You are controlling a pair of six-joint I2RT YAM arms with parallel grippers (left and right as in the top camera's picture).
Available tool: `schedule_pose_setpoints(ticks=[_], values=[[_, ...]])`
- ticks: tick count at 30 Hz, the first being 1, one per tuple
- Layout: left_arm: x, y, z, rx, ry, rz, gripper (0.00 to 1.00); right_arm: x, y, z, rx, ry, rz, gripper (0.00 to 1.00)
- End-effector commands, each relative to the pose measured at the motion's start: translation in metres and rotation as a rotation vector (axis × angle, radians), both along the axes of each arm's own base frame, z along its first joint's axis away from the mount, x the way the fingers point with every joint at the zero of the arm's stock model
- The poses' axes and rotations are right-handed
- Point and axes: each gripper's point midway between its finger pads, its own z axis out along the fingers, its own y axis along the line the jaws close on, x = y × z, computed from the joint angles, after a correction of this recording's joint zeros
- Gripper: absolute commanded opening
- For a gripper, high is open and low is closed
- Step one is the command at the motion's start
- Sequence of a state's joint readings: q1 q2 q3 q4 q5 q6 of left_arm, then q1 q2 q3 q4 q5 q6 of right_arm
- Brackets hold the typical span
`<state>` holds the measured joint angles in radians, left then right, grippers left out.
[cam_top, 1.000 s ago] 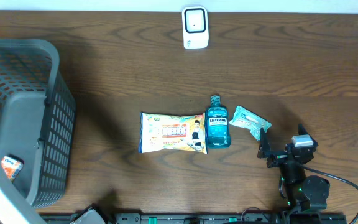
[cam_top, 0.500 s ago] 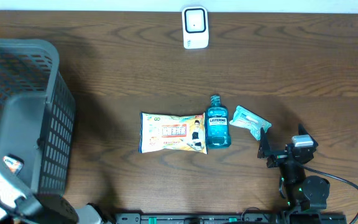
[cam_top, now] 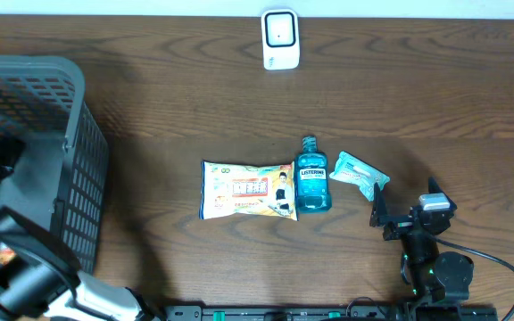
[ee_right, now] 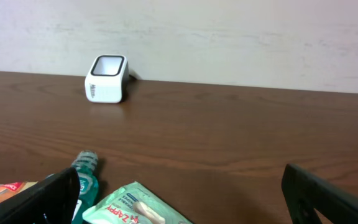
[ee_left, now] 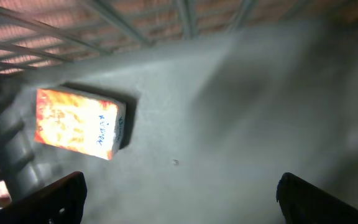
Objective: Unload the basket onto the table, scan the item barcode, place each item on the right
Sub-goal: 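Lower the left gripper into the basket and grasp the orange Kleenex pack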
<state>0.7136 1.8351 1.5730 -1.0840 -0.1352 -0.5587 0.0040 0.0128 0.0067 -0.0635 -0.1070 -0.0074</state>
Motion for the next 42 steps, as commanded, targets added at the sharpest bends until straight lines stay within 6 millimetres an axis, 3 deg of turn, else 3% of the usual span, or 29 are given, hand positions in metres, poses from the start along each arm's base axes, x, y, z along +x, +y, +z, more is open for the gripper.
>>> schedule_pose_setpoints(ticks=[1, 5, 9, 21, 30, 42], values=[[-0.027, 0.001, -0.036, -0.047, 0.199, -0.006, 0.98, 0.0, 0.0, -0.001, 0.013, 0.003, -0.002, 0.99], [-0.056, 0.008, -0.05, -0.002, 0.38, 0.096, 0.98, 0.0, 0.0, -0.001, 0.013, 0.003, -0.003, 0.99], [-0.068, 0.013, -0.055, 0.039, 0.466, 0.142, 0.98, 0.0, 0.0, -0.001, 0.013, 0.003, -0.002, 0.99], [-0.064, 0.014, -0.05, 0.107, 0.503, 0.117, 0.99, 0.0, 0.0, -0.001, 0.013, 0.003, -0.003, 0.99], [-0.074, 0.012, -0.052, 0.132, 0.546, 0.136, 0.92, 0.0, 0.0, -0.001, 0.013, 0.003, -0.003, 0.99], [-0.094, 0.005, -0.086, 0.17, 0.586, 0.153, 0.83, 0.0, 0.0, -0.001, 0.013, 0.003, -0.002, 0.99]])
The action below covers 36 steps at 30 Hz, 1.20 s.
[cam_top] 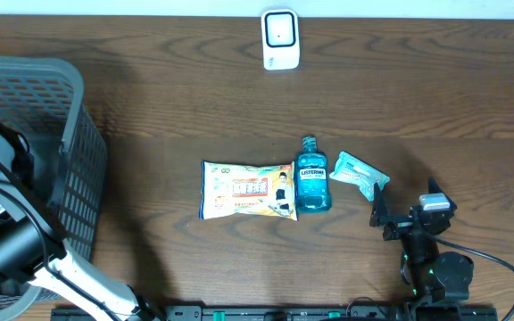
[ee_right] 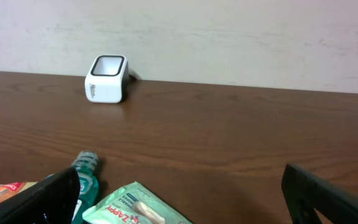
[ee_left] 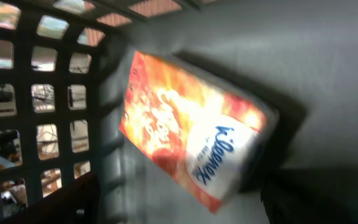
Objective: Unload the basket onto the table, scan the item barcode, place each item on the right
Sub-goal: 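Lower the left gripper into the basket and grasp the orange Kleenex pack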
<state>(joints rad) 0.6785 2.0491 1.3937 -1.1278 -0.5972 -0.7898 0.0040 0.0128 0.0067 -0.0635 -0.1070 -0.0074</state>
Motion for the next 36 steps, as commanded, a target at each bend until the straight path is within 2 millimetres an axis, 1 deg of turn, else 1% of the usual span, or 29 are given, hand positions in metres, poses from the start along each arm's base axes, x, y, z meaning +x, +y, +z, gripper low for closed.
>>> schedule_pose_setpoints(ticks=[1, 2, 5, 6, 7, 8, 10, 12, 13, 14, 15, 18, 20, 22, 24, 27, 29, 30, 31, 33, 36], values=[[-0.009, -0.001, -0.01, 0.023, 0.028, 0.006, 0.82, 0.0, 0.0, -0.001, 0.013, 0.003, -0.002, 0.99], [-0.01, 0.0, -0.011, 0.033, 0.033, 0.003, 0.8, 0.0, 0.0, -0.001, 0.013, 0.003, -0.002, 0.99], [-0.008, 0.001, -0.014, 0.042, 0.023, 0.002, 0.78, 0.0, 0.0, -0.001, 0.013, 0.003, -0.003, 0.99], [-0.007, 0.002, -0.014, 0.047, 0.015, 0.003, 0.74, 0.0, 0.0, -0.001, 0.013, 0.003, -0.002, 0.99], [-0.006, 0.003, -0.015, 0.051, 0.01, 0.003, 0.68, 0.0, 0.0, -0.001, 0.013, 0.003, -0.002, 0.99], [-0.004, 0.005, -0.015, 0.06, 0.0, 0.003, 0.48, 0.0, 0.0, -0.001, 0.013, 0.003, -0.003, 0.99], [-0.003, 0.005, -0.017, 0.064, -0.007, 0.004, 0.32, 0.0, 0.0, -0.001, 0.013, 0.003, -0.002, 0.99], [-0.004, 0.004, -0.019, 0.065, -0.007, 0.004, 0.24, 0.0, 0.0, -0.001, 0.013, 0.003, -0.002, 0.99], [-0.005, 0.004, -0.021, 0.065, -0.007, 0.004, 0.19, 0.0, 0.0, -0.001, 0.013, 0.003, -0.003, 0.99], [-0.006, 0.003, -0.024, 0.066, -0.008, 0.004, 0.11, 0.0, 0.0, -0.001, 0.013, 0.003, -0.002, 0.99], [-0.007, 0.002, -0.026, 0.065, -0.007, 0.004, 0.08, 0.0, 0.0, -0.001, 0.013, 0.003, -0.003, 0.99], [-0.011, -0.001, -0.033, 0.062, -0.005, 0.004, 0.07, 0.0, 0.0, -0.001, 0.013, 0.003, -0.002, 0.99], [-0.011, -0.003, -0.034, 0.057, -0.005, 0.001, 0.07, 0.0, 0.0, -0.001, 0.013, 0.003, -0.002, 0.99], [-0.006, -0.006, -0.035, 0.05, -0.009, -0.014, 0.08, 0.0, 0.0, -0.001, 0.013, 0.003, -0.002, 0.99], [0.002, -0.012, -0.034, 0.048, -0.019, -0.04, 0.08, 0.0, 0.0, -0.001, 0.013, 0.003, -0.002, 0.99], [0.023, -0.022, -0.03, 0.062, -0.04, -0.106, 0.07, 0.0, 0.0, -0.001, 0.013, 0.003, -0.003, 0.99], [0.042, -0.031, -0.025, 0.076, -0.064, -0.162, 0.07, 0.0, 0.0, -0.001, 0.013, 0.003, -0.002, 0.99], [0.058, -0.039, -0.02, 0.089, -0.088, -0.207, 0.08, 0.0, 0.0, -0.001, 0.013, 0.003, -0.002, 0.99], [0.069, -0.044, -0.015, 0.099, -0.108, -0.236, 0.07, 0.0, 0.0, -0.001, 0.013, 0.003, -0.002, 0.99], [0.086, -0.052, -0.004, 0.121, -0.152, -0.277, 0.07, 0.0, 0.0, -0.001, 0.013, 0.003, -0.002, 0.99], [0.103, -0.059, 0.02, 0.161, -0.229, -0.313, 0.07, 0.0, 0.0, -0.001, 0.013, 0.003, -0.002, 0.99]])
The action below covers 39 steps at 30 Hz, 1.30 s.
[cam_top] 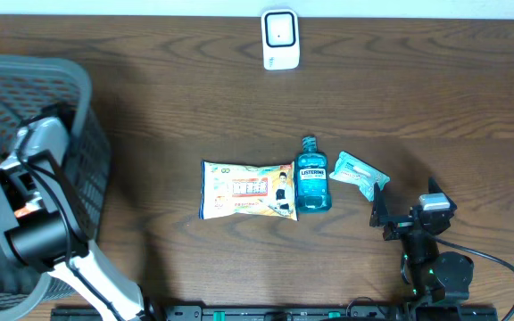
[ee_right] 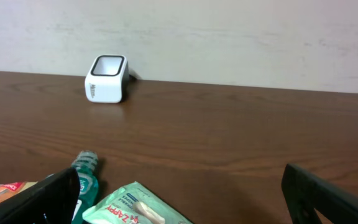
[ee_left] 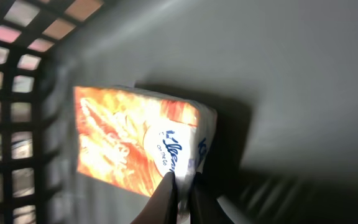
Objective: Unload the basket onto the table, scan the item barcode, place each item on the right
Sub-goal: 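Lower the left gripper into the basket and grasp the orange Kleenex pack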
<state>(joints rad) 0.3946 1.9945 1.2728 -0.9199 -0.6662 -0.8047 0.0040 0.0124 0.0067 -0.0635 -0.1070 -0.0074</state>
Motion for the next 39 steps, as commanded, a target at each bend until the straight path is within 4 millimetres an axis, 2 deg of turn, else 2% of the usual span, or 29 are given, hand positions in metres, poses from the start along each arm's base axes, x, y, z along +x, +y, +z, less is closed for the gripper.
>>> schedule_pose_setpoints(ticks=[1, 5, 9, 11, 15, 16, 17, 18, 19, 20, 24, 29, 34, 37, 39], values=[[0.029, -0.011, 0.037, 0.016, -0.163, -0.039, 0.07, 0.0, 0.0, -0.001, 0.013, 0.003, -0.003, 0.99], [0.031, -0.009, 0.083, 0.069, -0.297, -0.038, 0.07, 0.0, 0.0, -0.001, 0.013, 0.003, -0.002, 0.99], [0.028, -0.009, 0.138, 0.137, -0.47, -0.037, 0.07, 0.0, 0.0, -0.001, 0.013, 0.003, -0.003, 0.99], [0.024, -0.01, 0.17, 0.178, -0.576, -0.039, 0.07, 0.0, 0.0, -0.001, 0.013, 0.003, -0.003, 0.99], [0.014, -0.014, 0.216, 0.24, -0.731, -0.042, 0.07, 0.0, 0.0, -0.001, 0.013, 0.003, -0.003, 0.99], [0.012, -0.015, 0.224, 0.25, -0.76, -0.042, 0.11, 0.0, 0.0, -0.001, 0.013, 0.003, -0.003, 0.99], [0.011, -0.015, 0.228, 0.256, -0.776, -0.042, 0.35, 0.0, 0.0, -0.001, 0.013, 0.003, -0.002, 0.99], [0.01, -0.015, 0.229, 0.259, -0.787, -0.036, 0.63, 0.0, 0.0, -0.001, 0.013, 0.003, -0.002, 0.99], [0.011, -0.015, 0.228, 0.257, -0.787, -0.031, 0.72, 0.0, 0.0, -0.001, 0.013, 0.003, -0.002, 0.99], [0.011, -0.015, 0.225, 0.253, -0.778, -0.031, 0.74, 0.0, 0.0, -0.001, 0.013, 0.003, -0.002, 0.99], [0.009, -0.016, 0.196, 0.209, -0.683, -0.028, 0.76, 0.0, 0.0, -0.001, 0.013, 0.003, -0.003, 0.99], [-0.004, -0.01, 0.164, 0.167, -0.574, 0.012, 0.76, 0.0, 0.0, -0.001, 0.013, 0.003, -0.003, 0.99], [-0.009, -0.007, 0.13, 0.041, -0.606, 0.076, 0.76, 0.0, 0.0, -0.001, 0.013, 0.003, -0.003, 0.99], [-0.008, -0.005, 0.108, -0.041, -0.612, 0.031, 0.76, 0.0, 0.0, -0.001, 0.013, 0.003, -0.002, 0.99], [-0.004, -0.006, 0.095, -0.101, -0.594, -0.062, 0.76, 0.0, 0.0, -0.001, 0.013, 0.003, -0.002, 0.99]])
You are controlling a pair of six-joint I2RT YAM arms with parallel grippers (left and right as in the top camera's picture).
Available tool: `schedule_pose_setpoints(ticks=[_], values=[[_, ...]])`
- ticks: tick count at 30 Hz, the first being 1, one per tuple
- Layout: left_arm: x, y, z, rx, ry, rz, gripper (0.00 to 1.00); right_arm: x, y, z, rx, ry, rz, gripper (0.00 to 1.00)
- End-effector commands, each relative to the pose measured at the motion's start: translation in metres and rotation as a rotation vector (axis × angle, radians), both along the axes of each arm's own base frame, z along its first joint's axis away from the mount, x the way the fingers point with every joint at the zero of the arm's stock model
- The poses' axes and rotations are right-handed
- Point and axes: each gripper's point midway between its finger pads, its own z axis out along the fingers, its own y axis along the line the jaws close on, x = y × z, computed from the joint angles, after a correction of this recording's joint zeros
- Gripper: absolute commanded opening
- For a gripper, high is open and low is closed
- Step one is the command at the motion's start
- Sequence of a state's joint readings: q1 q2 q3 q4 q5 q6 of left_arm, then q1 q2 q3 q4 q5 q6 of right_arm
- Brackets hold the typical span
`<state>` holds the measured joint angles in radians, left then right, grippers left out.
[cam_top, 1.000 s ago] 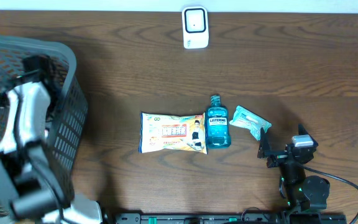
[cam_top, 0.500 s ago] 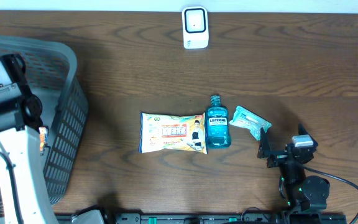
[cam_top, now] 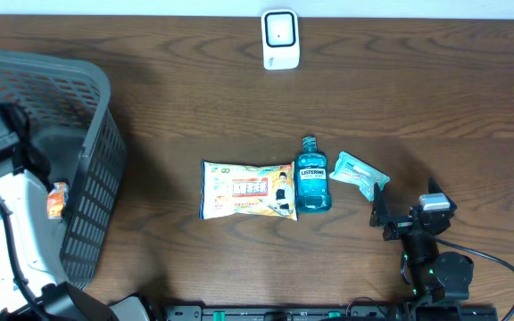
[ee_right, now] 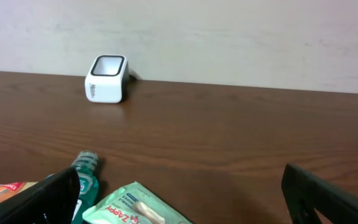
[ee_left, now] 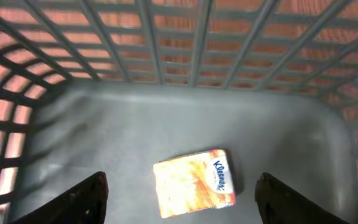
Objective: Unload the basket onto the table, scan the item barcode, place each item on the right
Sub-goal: 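Lower the left gripper into the basket and grasp the orange Kleenex pack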
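Observation:
An orange Kleenex tissue pack [ee_left: 194,182] lies flat on the floor of the grey mesh basket [cam_top: 96,169]; it also shows in the overhead view as the pack [cam_top: 56,198]. My left gripper [ee_left: 182,206] hangs open above it, one finger on each side, touching nothing. The white scanner [cam_top: 280,39] stands at the table's far edge, and appears as the scanner [ee_right: 107,79] in the right wrist view. Near the front right, my right gripper [ee_right: 179,202] rests open and empty.
On the table's middle lie a snack bag [cam_top: 248,190], a blue Listerine bottle [cam_top: 311,183] and a green wipes pack [cam_top: 357,173], just left of the right gripper. The basket walls [ee_left: 185,50] surround the left gripper.
The left fingers were closed together at the tissue pack's edge; now they are wide open and higher, and the pack lies free on the basket floor. The basket has shifted a little rightwards.
The left gripper was open over the basket floor with the tissue pack to its left. Then it was close upon the pack, then shut at its edge. Now it is open above the lying pack. The right arm has stayed still.

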<state>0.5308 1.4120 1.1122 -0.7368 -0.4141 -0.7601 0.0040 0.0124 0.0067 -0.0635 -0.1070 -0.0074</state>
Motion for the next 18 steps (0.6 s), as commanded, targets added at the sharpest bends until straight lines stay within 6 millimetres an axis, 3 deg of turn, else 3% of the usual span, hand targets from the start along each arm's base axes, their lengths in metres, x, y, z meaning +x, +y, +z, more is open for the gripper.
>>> schedule_pose_setpoints(ticks=[1, 6, 13, 18], values=[[0.004, -0.013, -0.03, -0.103, 0.05, -0.207, 0.76, 0.0, 0.0, -0.001, 0.013, 0.003, -0.002, 0.99], [0.005, -0.017, -0.043, -0.113, 0.07, -0.269, 0.77, 0.0, 0.0, -0.001, 0.013, 0.003, -0.002, 0.99], [0.01, -0.015, -0.044, -0.09, 0.094, -0.342, 0.93, 0.0, 0.0, -0.001, 0.013, 0.003, -0.002, 0.99], [0.014, -0.021, -0.048, -0.108, 0.128, -0.446, 0.97, 0.0, 0.0, -0.001, 0.013, 0.003, -0.002, 0.99]])
